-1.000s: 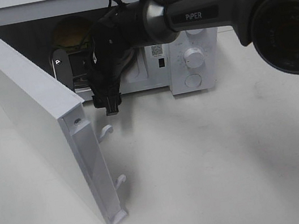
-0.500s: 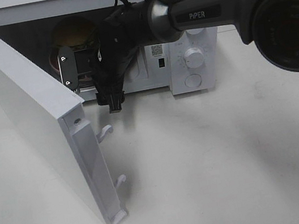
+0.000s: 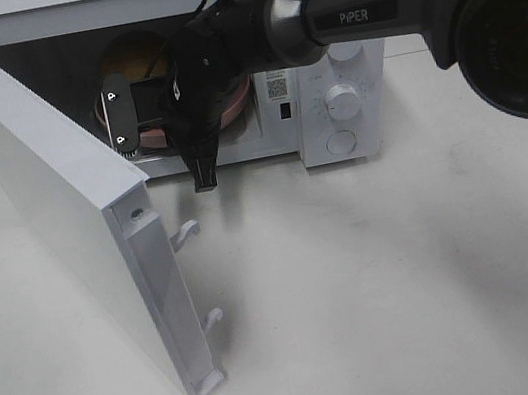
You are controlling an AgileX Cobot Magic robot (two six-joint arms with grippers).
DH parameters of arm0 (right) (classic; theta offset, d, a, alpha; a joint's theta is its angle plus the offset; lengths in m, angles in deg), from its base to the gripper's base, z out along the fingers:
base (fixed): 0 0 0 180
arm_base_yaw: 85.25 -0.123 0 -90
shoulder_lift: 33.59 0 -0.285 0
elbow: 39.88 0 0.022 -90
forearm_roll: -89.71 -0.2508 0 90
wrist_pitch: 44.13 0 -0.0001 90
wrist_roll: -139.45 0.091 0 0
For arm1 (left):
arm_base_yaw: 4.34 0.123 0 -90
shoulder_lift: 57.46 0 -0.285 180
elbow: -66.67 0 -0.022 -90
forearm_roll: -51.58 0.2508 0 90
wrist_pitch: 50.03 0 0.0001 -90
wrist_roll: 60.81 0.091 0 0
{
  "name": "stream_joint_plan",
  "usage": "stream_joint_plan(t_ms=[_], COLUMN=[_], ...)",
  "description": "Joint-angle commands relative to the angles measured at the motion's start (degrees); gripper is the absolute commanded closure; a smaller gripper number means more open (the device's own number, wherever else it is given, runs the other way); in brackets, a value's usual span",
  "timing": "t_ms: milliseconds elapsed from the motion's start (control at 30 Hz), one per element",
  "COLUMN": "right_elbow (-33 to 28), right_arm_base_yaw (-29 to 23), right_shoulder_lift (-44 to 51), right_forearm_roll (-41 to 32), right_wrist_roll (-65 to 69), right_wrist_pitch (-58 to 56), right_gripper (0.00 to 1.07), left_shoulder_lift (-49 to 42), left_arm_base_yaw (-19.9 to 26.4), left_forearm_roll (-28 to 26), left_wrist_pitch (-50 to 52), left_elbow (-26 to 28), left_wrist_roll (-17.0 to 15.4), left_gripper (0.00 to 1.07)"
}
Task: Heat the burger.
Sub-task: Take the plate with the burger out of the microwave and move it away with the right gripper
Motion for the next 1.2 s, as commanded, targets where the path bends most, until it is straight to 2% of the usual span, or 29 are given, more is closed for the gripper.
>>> stream_joint_plan(t_ms=[33,533,600,700,800,900,967,1200], right_elbow=[-0.29,-1.49,-6.88,-8.14,-15.41,-16.67,-20.11,-26.70], right_arm_base_yaw=[-0.34,-2.75,-3.15,-3.15,-3.15,-3.04,-2.52,-2.46], right_shoulder_lift=[0.29,3.72,7.16,7.96,12.95,14.04,16.79,22.63], right_forearm_roll=[-0.92,-0.63,-0.63,-0.63,-0.63,-0.63,-1.09,-2.01], right_wrist_roll=[0.63,-2.75,-6.36,-7.39,-11.46,-12.26,-13.41,-17.99], right_wrist_pitch=[-3.44,-6.42,-2.98,-2.23,2.52,3.38,5.61,7.62], right_gripper=[1.07,1.07,1.07,1.07,1.07,1.07,1.07,1.07], left_shoulder_lift=[-1.09,-1.09,-1.09,-1.09,-1.09,-1.09,-1.09,-1.09], left_arm_base_yaw=[0.23,0.23,0.23,0.23,0.23,0.23,0.23,0.23], left_forearm_roll=[-0.17,-0.17,-0.17,-0.17,-0.17,-0.17,-0.17,-0.17], left_wrist_pitch=[0.23,0.23,0.23,0.23,0.23,0.23,0.23,0.23], left_elbow=[0.00,0.00,0.00,0.00,0.00,0.00,0.00,0.00], left_wrist_roll=[-0.34,-0.34,-0.34,-0.34,-0.34,-0.34,-0.34,-0.34], left_gripper=[0.09,0.09,0.09,0.09,0.09,0.09,0.09,0.09])
